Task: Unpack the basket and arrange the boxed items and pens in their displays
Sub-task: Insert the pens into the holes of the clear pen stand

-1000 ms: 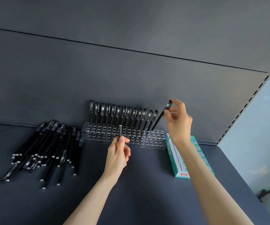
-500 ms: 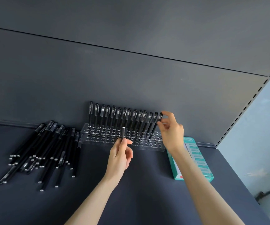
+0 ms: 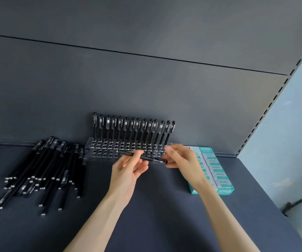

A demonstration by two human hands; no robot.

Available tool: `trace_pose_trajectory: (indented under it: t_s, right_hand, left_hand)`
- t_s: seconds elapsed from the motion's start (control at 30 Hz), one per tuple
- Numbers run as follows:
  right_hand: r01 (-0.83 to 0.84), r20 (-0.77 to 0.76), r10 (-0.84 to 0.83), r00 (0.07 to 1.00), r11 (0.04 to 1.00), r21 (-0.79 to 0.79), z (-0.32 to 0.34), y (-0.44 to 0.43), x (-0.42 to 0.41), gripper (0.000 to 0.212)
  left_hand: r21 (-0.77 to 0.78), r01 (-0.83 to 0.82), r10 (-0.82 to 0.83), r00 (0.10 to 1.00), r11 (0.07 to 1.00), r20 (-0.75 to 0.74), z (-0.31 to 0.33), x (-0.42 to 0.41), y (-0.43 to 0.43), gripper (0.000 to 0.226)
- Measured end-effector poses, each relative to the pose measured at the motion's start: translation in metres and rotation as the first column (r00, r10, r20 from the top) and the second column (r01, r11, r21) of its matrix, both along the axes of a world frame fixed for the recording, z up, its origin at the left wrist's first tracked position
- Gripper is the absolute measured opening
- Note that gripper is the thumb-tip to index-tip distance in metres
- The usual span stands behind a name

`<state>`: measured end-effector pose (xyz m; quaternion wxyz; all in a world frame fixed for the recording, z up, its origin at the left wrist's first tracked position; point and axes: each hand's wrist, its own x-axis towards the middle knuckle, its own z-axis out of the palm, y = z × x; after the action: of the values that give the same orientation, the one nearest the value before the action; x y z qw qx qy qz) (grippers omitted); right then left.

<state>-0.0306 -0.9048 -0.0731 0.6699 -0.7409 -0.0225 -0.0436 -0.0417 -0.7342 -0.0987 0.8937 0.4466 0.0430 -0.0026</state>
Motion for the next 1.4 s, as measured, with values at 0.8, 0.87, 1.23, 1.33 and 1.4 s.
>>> trace_pose_trajectory:
  t_s: [0.8, 0.87, 1.23, 1.33, 1.4]
  right_hand:
    - [0.342, 0.301, -0.35, 0.887, 0.936, 0.079, 0.02, 0.0, 0.006, 0.042]
    - [0.416, 0.393, -0.381, 0.837, 0.909, -0.004, 0.029, -0.007, 0.012, 0.038]
    - [0.527, 0.551, -0.351, 0.757, 0.827, -0.197, 0.028, -0.017, 0.045, 0.04]
    - [0.524, 0.554, -0.342, 0.759, 0.826, -0.208, 0.027, -0.019, 0.049, 0.04]
    - [0.52, 0.556, -0.326, 0.765, 0.821, -0.234, 0.027, -0.02, 0.051, 0.04]
  left_hand:
    - [0.616, -0.493, 0.359, 0.87, 0.614, 0.339, 0.0, 0.006, 0.012, 0.031]
    - [0.71, -0.553, 0.453, 0.817, 0.436, 0.357, 0.004, 0.016, 0.031, 0.057]
    - [0.879, -0.345, 0.348, 0.91, 0.328, 0.227, -0.015, 0.04, 0.068, 0.111]
    - [0.876, -0.344, 0.365, 0.906, 0.337, 0.216, -0.017, 0.042, 0.071, 0.105]
    - [0.874, -0.357, 0.374, 0.899, 0.331, 0.226, -0.018, 0.042, 0.071, 0.102]
